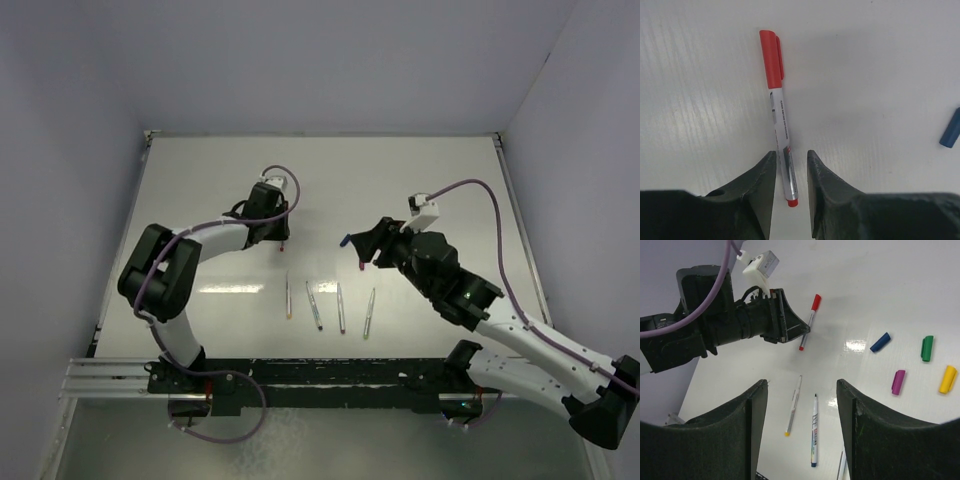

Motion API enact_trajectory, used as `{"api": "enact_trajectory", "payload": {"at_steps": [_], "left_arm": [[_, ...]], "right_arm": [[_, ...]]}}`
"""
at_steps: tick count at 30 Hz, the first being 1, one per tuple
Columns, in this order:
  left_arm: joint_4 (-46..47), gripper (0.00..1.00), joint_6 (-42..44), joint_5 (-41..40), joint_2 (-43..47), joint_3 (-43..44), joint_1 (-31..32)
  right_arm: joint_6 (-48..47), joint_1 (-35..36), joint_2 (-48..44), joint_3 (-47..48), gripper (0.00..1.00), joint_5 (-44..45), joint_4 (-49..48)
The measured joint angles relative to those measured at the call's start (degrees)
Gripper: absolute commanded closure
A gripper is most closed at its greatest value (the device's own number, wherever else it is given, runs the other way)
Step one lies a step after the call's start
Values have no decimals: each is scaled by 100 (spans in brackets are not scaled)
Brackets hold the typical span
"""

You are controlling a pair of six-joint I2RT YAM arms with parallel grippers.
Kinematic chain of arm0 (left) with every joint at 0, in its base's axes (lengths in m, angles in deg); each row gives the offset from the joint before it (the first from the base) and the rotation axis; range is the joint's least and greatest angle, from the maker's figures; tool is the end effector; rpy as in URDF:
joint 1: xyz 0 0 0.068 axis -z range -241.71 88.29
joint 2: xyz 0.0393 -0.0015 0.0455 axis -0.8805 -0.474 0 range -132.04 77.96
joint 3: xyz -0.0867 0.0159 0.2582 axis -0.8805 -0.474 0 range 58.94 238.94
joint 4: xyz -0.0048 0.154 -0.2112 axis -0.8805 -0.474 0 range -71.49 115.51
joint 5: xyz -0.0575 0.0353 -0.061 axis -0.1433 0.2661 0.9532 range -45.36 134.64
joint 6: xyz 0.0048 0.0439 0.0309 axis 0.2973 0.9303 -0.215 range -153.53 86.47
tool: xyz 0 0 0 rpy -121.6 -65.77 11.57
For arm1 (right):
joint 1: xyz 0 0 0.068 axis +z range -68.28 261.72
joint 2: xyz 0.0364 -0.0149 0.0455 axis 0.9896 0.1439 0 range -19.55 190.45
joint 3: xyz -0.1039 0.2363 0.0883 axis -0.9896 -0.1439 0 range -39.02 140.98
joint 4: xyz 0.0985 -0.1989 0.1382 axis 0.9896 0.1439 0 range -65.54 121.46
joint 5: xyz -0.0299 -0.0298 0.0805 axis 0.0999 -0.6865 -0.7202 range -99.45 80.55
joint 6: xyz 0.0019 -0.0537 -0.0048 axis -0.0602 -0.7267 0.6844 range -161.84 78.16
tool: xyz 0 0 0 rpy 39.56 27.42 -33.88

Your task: Insert the pens into the pen caps

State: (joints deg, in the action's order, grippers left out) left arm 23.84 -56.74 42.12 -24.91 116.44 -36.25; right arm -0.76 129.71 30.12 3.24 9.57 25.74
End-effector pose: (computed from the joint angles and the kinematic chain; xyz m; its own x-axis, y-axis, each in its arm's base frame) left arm 0.3332 -0.1569 0.1585 -0.7658 -0.0715 -0.6391 0.1093 0.9649 -0.2389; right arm 0.1466 0.1455 0.3263 -0.3961 0.4885 -0.7774 -0.3004 0.7312 0.6125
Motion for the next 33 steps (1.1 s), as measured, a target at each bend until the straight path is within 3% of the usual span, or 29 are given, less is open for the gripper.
{"api": "enact_trajectory", "payload": {"at_steps": [3,8,12,16,23,33], "left_arm": [[-50,65,-24,2,378,-101,0],[-13,64,-339,313,1755,-439,-7],[785,55,-1307,1257,3174,-892,-17],[1781,51,-2253,1921,3956,-999,262],[2448,48,-2857,2190,4430,-485,1394],[2640,44,-3178,2288,4809,-446,1556]], "right_arm": [[59,0,-142,-26,40,37,11],[98,0,-282,-212,40,168,17],[96,0,-282,-225,40,319,59],[87,0,-280,-225,39,446,63],[81,0,-197,-221,39,511,63],[146,0,-177,-120,38,1375,623]]}}
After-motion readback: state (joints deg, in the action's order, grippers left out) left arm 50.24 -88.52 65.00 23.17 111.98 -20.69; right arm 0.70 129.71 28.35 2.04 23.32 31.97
